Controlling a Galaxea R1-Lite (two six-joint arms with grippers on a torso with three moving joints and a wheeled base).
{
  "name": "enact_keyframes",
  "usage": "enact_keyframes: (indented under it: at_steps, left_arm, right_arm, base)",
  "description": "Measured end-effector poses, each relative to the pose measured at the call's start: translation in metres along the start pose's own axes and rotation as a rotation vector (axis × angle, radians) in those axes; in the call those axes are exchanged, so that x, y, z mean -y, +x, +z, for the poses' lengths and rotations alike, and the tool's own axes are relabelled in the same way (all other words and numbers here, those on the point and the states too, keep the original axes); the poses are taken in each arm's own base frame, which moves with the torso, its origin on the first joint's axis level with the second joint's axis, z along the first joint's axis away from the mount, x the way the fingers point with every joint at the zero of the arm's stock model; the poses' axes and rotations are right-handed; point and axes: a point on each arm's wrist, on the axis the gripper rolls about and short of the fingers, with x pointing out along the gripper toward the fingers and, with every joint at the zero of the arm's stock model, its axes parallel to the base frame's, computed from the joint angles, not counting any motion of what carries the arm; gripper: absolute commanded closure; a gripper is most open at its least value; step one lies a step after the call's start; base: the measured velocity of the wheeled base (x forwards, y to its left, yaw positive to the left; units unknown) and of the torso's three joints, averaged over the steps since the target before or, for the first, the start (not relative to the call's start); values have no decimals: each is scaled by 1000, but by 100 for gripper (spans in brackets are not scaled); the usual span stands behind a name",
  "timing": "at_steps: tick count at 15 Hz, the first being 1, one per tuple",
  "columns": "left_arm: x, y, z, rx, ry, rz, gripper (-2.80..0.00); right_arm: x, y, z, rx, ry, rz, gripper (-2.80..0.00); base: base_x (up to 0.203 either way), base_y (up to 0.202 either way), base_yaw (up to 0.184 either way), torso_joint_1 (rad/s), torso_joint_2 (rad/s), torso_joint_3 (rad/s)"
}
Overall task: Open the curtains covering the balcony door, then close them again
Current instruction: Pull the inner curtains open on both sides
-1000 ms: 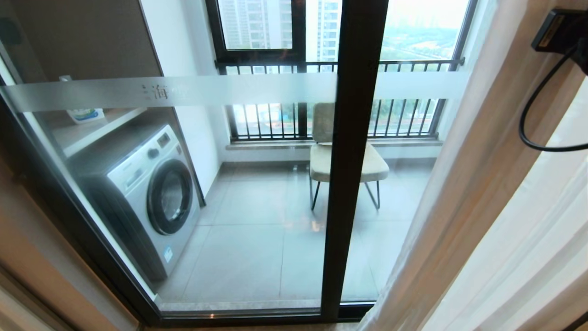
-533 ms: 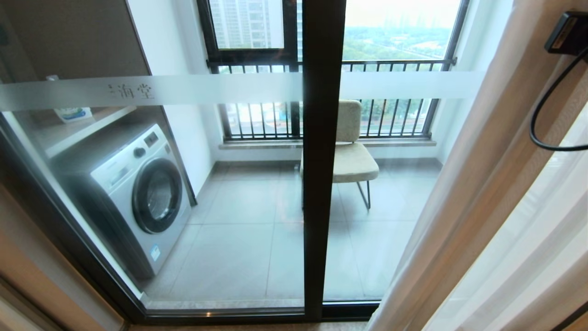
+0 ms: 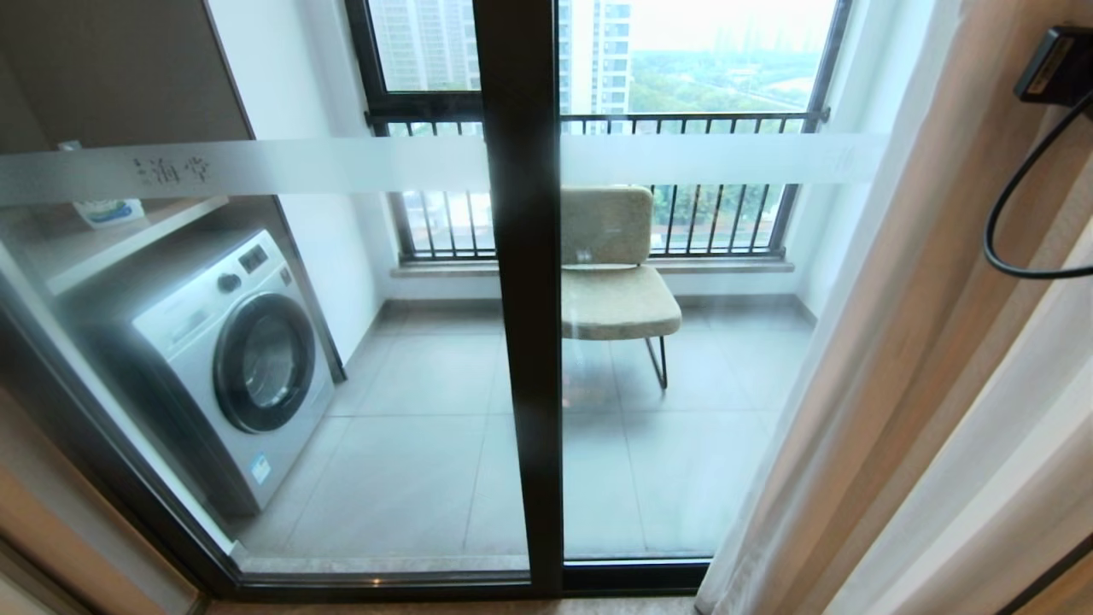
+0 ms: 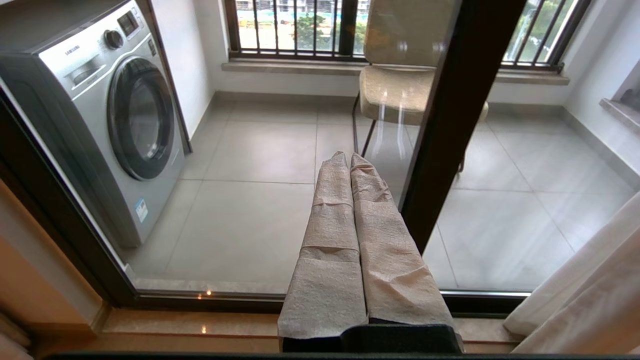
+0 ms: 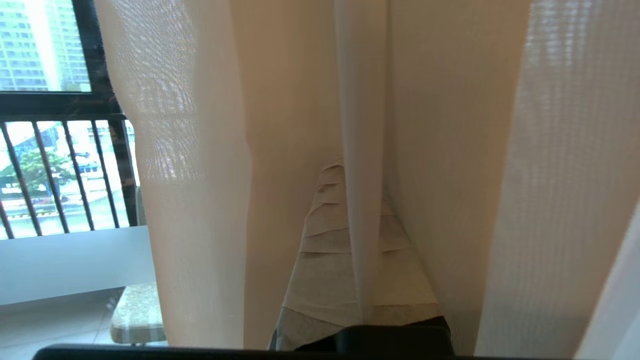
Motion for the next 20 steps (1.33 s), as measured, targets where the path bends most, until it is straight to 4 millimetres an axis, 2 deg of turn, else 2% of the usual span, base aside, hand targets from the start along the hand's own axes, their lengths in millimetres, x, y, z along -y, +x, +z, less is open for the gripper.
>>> enact_keyframes:
  at_steps: [20]
  left_arm:
    - [0,0,0,0,0,0,0]
  right_arm:
    - [7,4,-11,-12,-11,-24,0]
  base:
    - [0,-191,1,1,2,2]
